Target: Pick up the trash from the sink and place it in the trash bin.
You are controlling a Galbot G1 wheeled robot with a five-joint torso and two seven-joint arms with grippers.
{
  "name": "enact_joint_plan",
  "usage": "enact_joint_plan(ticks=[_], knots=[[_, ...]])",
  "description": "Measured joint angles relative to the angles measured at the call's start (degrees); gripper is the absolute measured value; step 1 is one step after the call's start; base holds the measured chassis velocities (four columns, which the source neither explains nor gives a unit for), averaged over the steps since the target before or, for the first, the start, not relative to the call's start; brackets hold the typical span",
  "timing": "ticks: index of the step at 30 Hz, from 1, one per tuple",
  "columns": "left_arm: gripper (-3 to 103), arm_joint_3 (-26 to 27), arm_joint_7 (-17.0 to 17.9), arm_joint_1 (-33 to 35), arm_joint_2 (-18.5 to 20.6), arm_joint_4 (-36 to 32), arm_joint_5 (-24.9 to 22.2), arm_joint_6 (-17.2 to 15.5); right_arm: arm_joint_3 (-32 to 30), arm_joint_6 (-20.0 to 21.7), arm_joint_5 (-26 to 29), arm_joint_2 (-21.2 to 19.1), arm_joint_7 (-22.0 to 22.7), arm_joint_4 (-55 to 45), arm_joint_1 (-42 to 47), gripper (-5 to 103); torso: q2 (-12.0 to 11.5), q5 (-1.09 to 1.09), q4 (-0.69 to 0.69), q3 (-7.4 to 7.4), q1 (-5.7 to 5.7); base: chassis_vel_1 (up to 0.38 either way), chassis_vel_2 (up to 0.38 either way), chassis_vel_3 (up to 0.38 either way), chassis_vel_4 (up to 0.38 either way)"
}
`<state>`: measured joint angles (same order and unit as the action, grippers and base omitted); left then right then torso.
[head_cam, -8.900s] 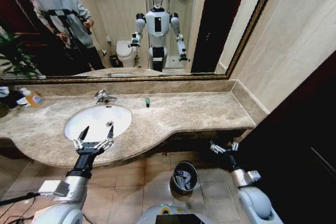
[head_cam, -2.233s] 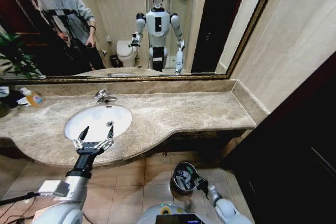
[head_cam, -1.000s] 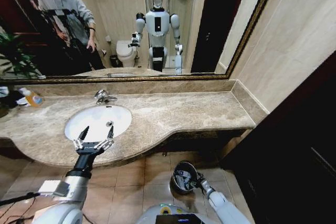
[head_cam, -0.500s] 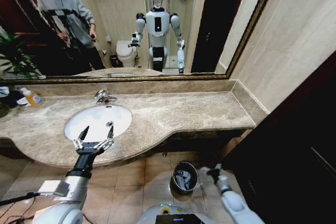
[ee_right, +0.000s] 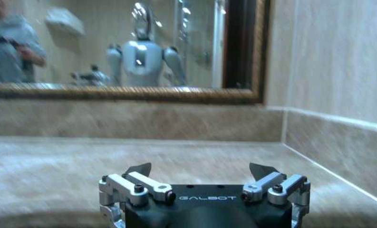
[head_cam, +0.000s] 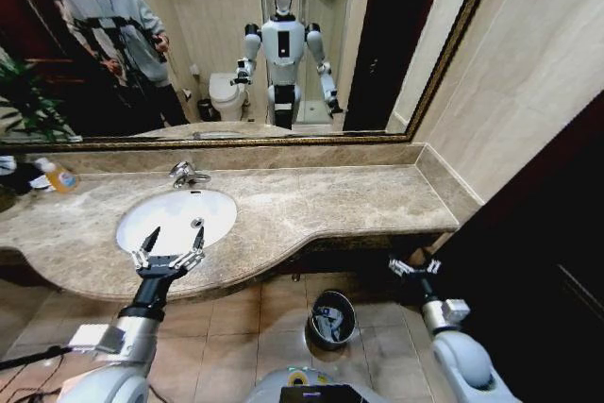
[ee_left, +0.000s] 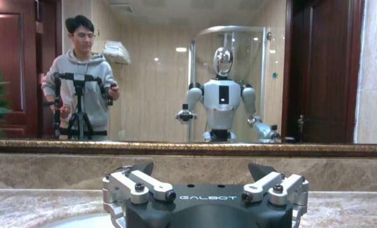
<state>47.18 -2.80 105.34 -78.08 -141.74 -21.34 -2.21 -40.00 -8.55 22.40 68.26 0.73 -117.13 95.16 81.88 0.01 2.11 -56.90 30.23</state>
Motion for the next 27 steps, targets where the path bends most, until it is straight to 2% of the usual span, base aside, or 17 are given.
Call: enact_joint_plan(ticks=[6, 27], knots=[[100, 0.0, 0.0, 0.0, 0.0, 0.0, 0.0, 0.0, 0.4, 1.1, 0.6, 1.0, -2.4, -4.2, 0.7, 100, 0.0, -0.01, -0.01, 0.00, 0.00, 0.000, 0.000, 0.000, 0.000], [100, 0.0, 0.0, 0.0, 0.0, 0.0, 0.0, 0.0, 0.5, 2.0, -1.3, 1.3, -1.8, -5.2, -1.4, 100, 0.0, -0.01, 0.00, 0.00, 0.00, 0.000, 0.000, 0.000, 0.000]])
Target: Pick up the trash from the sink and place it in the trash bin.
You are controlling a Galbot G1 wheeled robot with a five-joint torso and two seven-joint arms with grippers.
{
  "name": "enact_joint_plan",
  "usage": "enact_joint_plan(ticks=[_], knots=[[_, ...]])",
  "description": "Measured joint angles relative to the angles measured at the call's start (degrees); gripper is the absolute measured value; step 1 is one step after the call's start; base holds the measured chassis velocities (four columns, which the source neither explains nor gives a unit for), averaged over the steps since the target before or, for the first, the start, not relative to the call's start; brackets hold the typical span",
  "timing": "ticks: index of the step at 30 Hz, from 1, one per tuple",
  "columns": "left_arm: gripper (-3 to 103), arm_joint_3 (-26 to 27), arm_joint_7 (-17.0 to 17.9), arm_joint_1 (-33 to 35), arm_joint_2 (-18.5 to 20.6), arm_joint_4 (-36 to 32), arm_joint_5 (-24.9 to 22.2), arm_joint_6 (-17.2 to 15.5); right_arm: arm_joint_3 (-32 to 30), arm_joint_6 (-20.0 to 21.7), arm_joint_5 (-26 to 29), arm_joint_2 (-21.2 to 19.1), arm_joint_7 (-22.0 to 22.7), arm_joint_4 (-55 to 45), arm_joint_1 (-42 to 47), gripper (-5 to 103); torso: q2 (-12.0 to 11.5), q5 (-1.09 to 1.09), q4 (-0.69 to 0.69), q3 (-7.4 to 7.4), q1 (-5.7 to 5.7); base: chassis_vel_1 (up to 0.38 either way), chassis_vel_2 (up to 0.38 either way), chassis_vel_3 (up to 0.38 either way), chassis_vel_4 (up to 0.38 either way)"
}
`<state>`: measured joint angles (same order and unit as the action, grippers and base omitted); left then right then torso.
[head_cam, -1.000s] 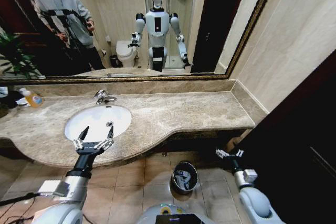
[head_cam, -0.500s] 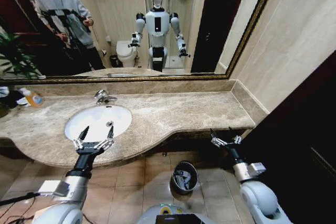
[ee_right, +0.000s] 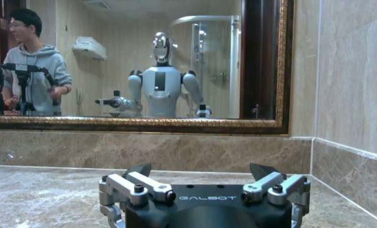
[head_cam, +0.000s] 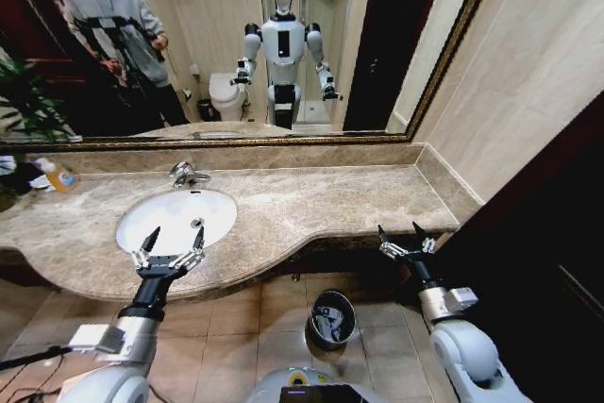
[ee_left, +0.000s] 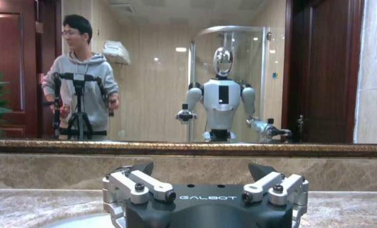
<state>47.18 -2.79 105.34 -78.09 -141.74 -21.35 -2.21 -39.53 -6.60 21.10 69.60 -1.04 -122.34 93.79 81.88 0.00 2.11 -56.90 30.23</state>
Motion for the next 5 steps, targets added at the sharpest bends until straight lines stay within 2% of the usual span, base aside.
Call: enact_joint_plan(ticks=[5], knots=[[100, 0.0, 0.0, 0.0, 0.0, 0.0, 0.0, 0.0, 0.0, 0.0, 0.0, 0.0, 0.0, 0.1, 0.0, 100, 0.0, 0.00, 0.00, 0.00, 0.00, 0.000, 0.000, 0.000, 0.000]])
